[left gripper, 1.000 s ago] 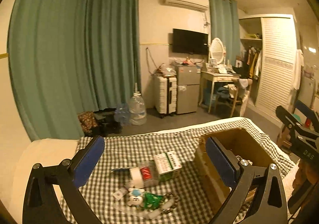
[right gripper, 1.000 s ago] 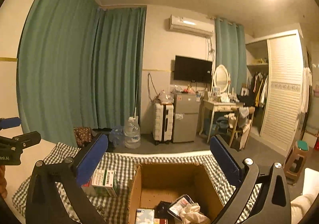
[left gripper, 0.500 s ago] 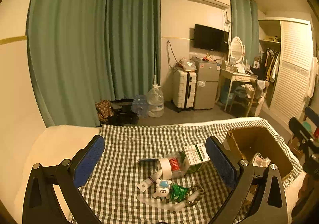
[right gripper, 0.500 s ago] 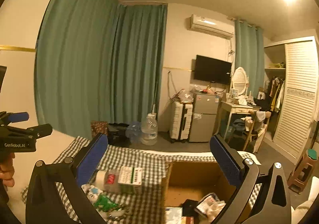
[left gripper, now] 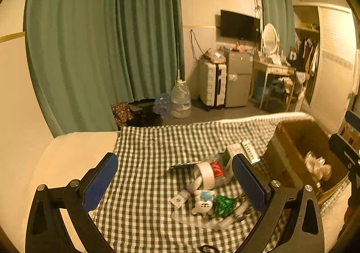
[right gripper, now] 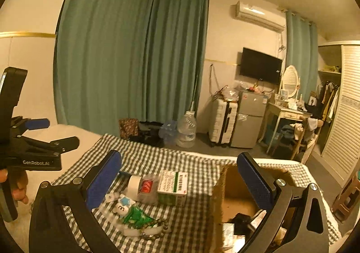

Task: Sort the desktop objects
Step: 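Move both tools back over the remaining pile on the bed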

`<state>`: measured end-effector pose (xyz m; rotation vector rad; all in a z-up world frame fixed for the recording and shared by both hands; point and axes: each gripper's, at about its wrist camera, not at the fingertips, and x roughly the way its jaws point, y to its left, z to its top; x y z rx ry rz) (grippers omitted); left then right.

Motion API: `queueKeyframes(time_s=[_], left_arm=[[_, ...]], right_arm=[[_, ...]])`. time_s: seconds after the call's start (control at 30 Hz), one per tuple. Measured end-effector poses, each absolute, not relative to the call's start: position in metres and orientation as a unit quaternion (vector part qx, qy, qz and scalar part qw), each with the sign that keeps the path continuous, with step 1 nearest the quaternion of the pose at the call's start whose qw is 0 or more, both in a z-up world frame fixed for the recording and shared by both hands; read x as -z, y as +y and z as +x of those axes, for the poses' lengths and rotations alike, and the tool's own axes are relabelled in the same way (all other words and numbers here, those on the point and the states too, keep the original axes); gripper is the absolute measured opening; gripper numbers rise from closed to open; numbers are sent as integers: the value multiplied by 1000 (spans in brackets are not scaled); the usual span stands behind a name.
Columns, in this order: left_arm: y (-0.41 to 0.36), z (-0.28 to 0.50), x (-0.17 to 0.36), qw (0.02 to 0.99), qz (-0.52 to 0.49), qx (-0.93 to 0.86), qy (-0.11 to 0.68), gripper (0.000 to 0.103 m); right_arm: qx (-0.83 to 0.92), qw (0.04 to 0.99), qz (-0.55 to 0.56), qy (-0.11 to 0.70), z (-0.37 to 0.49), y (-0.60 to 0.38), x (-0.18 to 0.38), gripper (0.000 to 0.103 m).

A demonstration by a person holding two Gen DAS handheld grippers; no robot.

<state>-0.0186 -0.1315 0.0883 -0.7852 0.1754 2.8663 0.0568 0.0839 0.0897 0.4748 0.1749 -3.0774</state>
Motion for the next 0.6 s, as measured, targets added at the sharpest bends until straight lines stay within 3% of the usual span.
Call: queueKeyframes(time_s=[0.33,0.6], left_arm=[[-140,-43,-43,99,-334,-937,19,103],[-122,-58,2,97,-364,-924,69,103]], right_arm=[[972,70,217,50,25,74,-39,103],[951,96,291,40,3,72,15,101]])
